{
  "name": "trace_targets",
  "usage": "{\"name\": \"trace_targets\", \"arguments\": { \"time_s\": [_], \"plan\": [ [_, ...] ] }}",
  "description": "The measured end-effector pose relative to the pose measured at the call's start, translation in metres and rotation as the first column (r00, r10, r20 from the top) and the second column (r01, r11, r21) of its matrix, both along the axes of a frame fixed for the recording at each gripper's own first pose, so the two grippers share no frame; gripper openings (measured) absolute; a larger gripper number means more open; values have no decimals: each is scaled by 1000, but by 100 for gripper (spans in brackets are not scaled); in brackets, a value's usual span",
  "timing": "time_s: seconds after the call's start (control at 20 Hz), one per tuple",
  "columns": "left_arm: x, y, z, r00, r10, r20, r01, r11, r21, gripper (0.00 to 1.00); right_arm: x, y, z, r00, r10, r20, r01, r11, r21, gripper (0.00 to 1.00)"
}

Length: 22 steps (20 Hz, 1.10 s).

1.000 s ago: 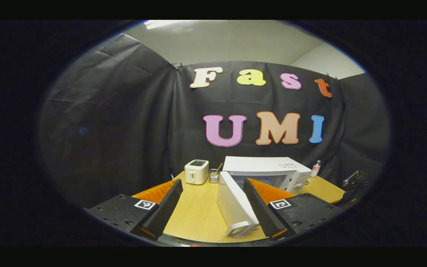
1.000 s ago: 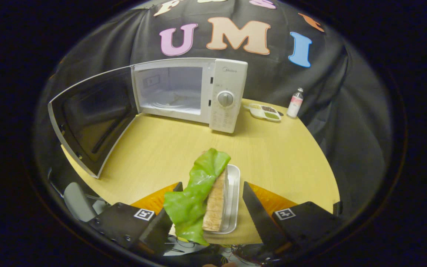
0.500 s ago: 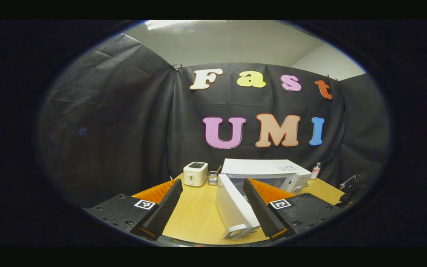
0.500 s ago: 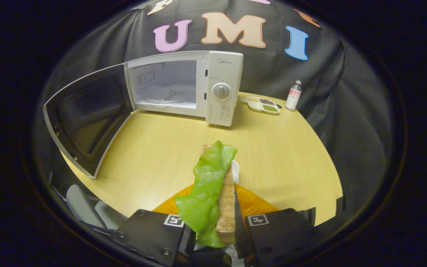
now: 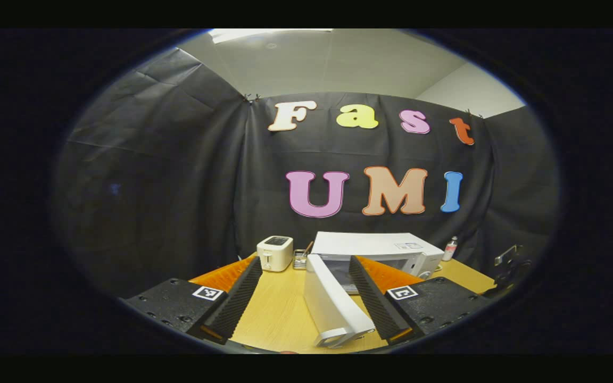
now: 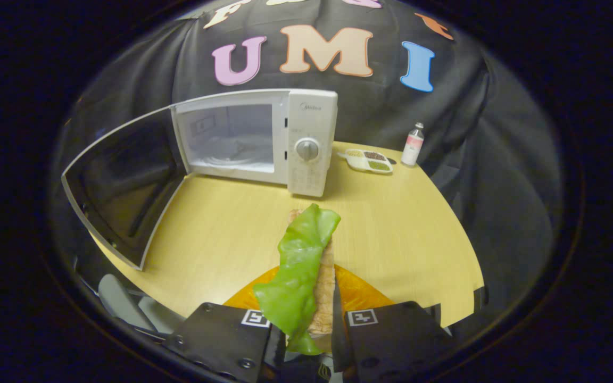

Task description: Open the microwave oven with the left hand, put the food in, and close the microwave oven.

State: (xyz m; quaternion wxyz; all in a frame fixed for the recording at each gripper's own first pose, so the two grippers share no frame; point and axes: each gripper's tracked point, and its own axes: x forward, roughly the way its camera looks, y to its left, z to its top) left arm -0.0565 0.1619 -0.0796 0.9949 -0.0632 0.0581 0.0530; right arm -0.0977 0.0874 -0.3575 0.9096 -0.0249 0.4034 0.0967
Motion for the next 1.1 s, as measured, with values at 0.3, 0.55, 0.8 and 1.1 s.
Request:
{"name": "trace_targets", "arguments": {
  "time_s": [0.3,0.55,0.8,1.1],
  "plan": [
    [7,-3,14,995,-75,61,71,996,62,96,36,52,30,996,-94,-4,93,977,194,41],
    [9,-8,16,988,-134,72,129,989,73,95,67,106,39,965,-241,-99,260,871,417,41],
    [9,-12,10,982,-178,63,175,983,57,95,104,165,29,903,-347,-254,428,675,601,41],
    [7,-4,8,985,-170,40,168,984,55,95,161,234,9,872,-422,-250,470,576,669,44]
  ]
}}
